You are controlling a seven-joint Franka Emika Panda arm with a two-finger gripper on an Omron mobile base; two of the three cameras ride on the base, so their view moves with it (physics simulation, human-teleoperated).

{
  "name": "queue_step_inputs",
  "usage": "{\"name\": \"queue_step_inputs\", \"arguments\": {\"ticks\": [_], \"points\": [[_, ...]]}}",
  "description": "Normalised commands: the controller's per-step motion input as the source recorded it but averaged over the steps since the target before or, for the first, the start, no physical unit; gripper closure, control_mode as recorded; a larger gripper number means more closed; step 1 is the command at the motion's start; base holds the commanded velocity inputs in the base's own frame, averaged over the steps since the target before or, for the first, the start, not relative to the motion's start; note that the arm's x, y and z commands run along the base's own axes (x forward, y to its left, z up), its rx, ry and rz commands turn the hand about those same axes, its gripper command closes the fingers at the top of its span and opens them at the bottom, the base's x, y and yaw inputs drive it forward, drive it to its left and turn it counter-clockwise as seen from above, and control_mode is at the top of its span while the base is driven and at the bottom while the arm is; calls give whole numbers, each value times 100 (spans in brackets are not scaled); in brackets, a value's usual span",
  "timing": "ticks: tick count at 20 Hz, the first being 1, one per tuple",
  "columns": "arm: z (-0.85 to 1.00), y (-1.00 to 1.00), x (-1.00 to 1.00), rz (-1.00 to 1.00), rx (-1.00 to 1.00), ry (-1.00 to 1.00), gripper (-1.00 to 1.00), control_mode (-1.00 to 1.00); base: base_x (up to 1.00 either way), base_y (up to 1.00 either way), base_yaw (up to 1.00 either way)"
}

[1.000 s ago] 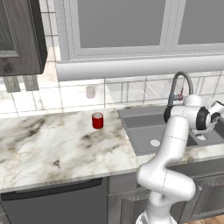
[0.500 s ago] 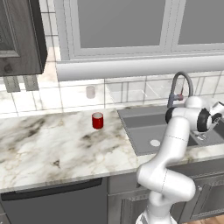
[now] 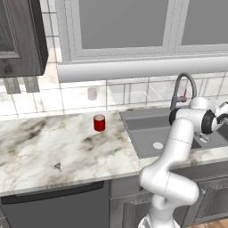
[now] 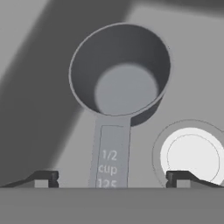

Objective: Move any existing items from the left basin to the right basin for drying. Then move the mug from the counter to the left basin of the sink for washing.

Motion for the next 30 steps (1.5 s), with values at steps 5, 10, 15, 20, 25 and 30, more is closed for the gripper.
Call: {"name": "queue_step_inputs", "arguments": {"ticks": [5, 10, 15, 20, 25, 30], "points": [[40, 1, 0, 0, 0, 0, -100, -100, 0, 0, 0], [44, 9, -2, 0, 0, 0, -100, -100, 0, 0, 0], [44, 29, -6, 0, 0, 0, -100, -100, 0, 0, 0], [40, 44, -14, -1, 0, 0, -100, -100, 0, 0, 0], [33, 43, -26, -4, 0, 0, -100, -100, 0, 0, 0], [36, 30, -37, -8, 0, 0, -100, -100, 0, 0, 0]]}}
